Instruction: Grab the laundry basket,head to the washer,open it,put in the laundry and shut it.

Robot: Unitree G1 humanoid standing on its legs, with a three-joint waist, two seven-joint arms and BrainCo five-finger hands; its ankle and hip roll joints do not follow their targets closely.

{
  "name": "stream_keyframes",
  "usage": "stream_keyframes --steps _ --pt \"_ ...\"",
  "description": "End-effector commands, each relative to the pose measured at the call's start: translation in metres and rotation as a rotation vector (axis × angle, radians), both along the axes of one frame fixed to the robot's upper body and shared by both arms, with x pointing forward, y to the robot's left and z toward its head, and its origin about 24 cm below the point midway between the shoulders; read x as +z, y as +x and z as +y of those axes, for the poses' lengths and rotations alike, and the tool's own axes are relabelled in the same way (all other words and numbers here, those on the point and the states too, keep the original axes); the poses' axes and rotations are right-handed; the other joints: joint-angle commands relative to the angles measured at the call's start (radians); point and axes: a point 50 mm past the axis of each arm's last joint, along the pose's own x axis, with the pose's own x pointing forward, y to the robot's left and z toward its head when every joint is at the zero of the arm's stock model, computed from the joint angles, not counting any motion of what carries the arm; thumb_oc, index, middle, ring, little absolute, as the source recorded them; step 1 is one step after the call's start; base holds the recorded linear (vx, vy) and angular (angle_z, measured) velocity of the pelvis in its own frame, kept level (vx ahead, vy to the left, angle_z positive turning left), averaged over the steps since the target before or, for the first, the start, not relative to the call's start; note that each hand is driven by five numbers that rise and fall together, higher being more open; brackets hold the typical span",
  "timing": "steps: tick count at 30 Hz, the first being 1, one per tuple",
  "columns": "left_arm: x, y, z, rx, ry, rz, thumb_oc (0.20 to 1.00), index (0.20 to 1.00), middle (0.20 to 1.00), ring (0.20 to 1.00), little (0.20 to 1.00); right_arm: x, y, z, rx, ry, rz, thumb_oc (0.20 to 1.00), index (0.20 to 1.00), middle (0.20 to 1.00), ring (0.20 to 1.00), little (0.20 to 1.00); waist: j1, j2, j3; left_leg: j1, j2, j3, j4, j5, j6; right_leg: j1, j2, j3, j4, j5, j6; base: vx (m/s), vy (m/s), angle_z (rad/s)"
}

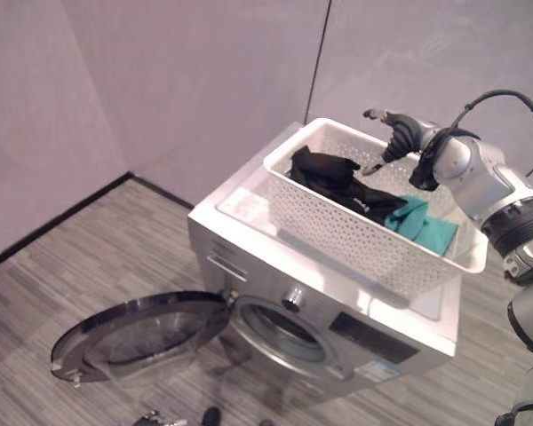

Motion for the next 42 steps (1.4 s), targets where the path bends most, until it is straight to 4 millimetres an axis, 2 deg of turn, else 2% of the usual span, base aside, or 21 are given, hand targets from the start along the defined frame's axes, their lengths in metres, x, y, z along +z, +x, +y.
stream_keyframes --steps 1,11,16,22,25,30,31,32,33,42 --pt "-0.001 -0.008 0.004 0.001 0.0 0.047 1.0 1.0 1.0 1.0 1.0 0.022 -0.003 -0.013 -0.039 -0.062 -0.036 1.0 1.0 1.0 1.0 1.0 0.038 -0.062 -0.004 -0.038 0.05 0.017 0.02 -0.034 0.015 -0.016 -0.132 0.004 0.056 -0.076 0.107 0.0 0.0 0.05" --pt "0.002 -0.009 0.019 0.058 0.032 0.043 1.0 1.0 1.0 1.0 1.0 0.016 0.005 0.006 -0.003 -0.09 -0.004 1.0 1.0 1.0 1.0 1.0 0.086 -0.106 0.05 -0.095 0.059 0.005 0.034 -0.034 0.011 -0.058 -0.125 -0.023 0.043 -0.061 0.108 -0.01 -0.014 0.06" --pt "0.005 -0.004 0.025 0.073 0.044 0.03 1.0 1.0 1.0 1.0 1.0 0.01 0.008 0.009 -0.006 -0.127 0.028 1.0 1.0 1.0 1.0 1.0 0.098 -0.119 0.081 -0.125 0.061 -0.002 0.04 -0.03 0.008 -0.079 -0.12 -0.027 0.033 -0.052 0.108 -0.03 -0.022 0.04" --pt "0.009 0.012 0.027 0.08 0.046 -0.021 1.0 1.0 1.0 1.0 1.0 -0.013 0.01 -0.001 -0.058 -0.171 0.112 1.0 1.0 1.0 1.0 1.0 0.111 -0.12 0.11 -0.153 0.058 -0.012 0.033 -0.018 0.004 -0.102 -0.119 -0.037 0.031 -0.049 0.106 -0.02 -0.006 0.01" --pt "0.01 0.025 0.019 0.057 0.025 -0.061 1.0 1.0 1.0 1.0 1.0 -0.041 0.006 -0.006 -0.062 -0.189 0.232 1.0 1.0 1.0 1.0 1.0 0.111 -0.108 0.125 -0.164 0.05 -0.022 0.026 -0.013 0.006 -0.112 -0.122 -0.046 0.031 -0.048 0.104 -0.02 -0.002 0.09" --pt "0.01 0.03 0.013 0.033 0.014 -0.073 1.0 1.0 1.0 1.0 1.0 -0.053 0.004 -0.011 -0.071 -0.184 0.282 1.0 1.0 1.0 1.0 1.0 0.107 -0.095 0.127 -0.164 0.044 -0.026 0.018 -0.012 0.008 -0.115 -0.125 -0.05 0.03 -0.049 0.105 0.0 0.002 0.02" --pt "0.01 0.031 0.012 0.029 0.013 -0.074 1.0 1.0 1.0 1.0 1.0 -0.053 0.004 -0.01 -0.069 -0.18 0.279 0.583 0.583 0.583 0.583 0.583 0.105 -0.091 0.125 -0.163 0.043 -0.026 0.016 -0.011 0.008 -0.115 -0.127 -0.051 0.03 -0.049 0.105 0.0 0.0 0.0" --pt "0.01 0.031 0.011 0.025 0.011 -0.071 1.0 1.0 1.0 1.0 1.0 -0.053 0.004 -0.011 -0.075 -0.17 0.275 0.448 0.448 0.448 0.448 0.448 0.103 -0.088 0.123 -0.162 0.042 -0.026 0.014 -0.011 0.008 -0.114 -0.127 -0.051 0.029 -0.049 0.106 0.0 0.0 0.0" --pt "0.01 0.031 0.011 0.025 0.012 -0.071 1.0 1.0 1.0 1.0 1.0 -0.053 0.004 -0.011 -0.075 -0.169 0.275 0.2 0.2 0.2 0.2 0.2 0.103 -0.088 0.123 -0.162 0.042 -0.026 0.014 -0.011 0.008 -0.114 -0.127 -0.051 0.029 -0.049 0.106 0.0 0.0 0.0" --pt "0.007 0.025 0.009 0.027 0.031 -0.036 1.0 1.0 1.0 1.0 1.0 0.002 0.006 -0.019 -0.11 0.045 -0.018 0.2 0.2 0.2 0.2 0.2 0.07 -0.074 0.085 -0.132 0.031 -0.015 0.0 -0.024 0.016 -0.102 -0.136 -0.047 0.03 -0.053 0.112 0.01 0.004 0.0"
